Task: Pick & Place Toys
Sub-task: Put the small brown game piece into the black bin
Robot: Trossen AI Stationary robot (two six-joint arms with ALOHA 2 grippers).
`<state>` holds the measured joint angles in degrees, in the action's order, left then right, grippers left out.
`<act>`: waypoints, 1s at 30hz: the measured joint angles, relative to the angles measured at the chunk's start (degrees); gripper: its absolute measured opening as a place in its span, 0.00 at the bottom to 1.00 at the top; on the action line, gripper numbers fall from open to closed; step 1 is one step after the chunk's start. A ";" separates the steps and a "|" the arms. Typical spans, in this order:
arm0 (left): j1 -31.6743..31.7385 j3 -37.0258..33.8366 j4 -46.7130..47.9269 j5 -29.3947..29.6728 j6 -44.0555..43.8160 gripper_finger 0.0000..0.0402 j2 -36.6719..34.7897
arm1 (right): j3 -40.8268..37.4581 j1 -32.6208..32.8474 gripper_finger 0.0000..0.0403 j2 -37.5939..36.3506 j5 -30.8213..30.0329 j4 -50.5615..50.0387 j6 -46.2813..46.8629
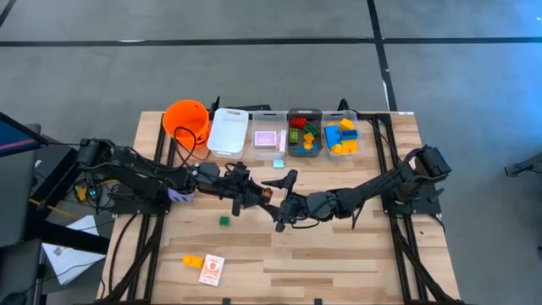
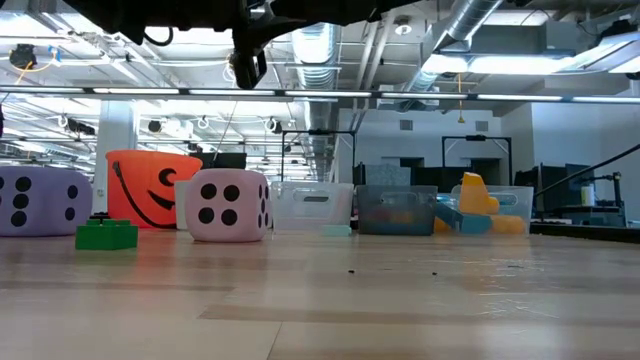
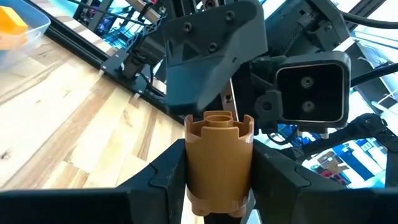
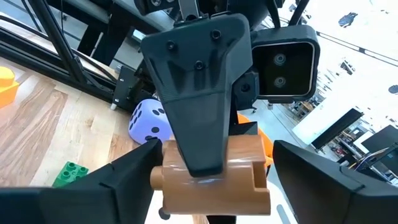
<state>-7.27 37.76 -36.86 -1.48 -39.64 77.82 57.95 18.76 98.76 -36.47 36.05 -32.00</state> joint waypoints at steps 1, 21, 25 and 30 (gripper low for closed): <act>0.00 0.00 0.00 0.00 0.00 0.33 0.00 | 0.00 0.00 0.74 0.00 0.00 -0.02 0.01; 0.61 0.02 1.07 1.23 1.13 0.44 -0.02 | 0.00 0.35 0.51 0.07 -3.30 -0.05 0.55; 0.75 -0.09 1.72 -0.03 2.30 0.46 -1.41 | 0.07 0.93 0.54 0.04 -6.23 0.52 0.60; 1.75 -0.06 9.41 -1.62 5.69 0.46 -8.59 | 0.09 1.74 0.49 -0.02 -9.83 -0.18 0.71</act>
<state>-5.51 37.70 -27.45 -3.10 -33.95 69.23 58.04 20.51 98.74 -46.30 35.87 -31.29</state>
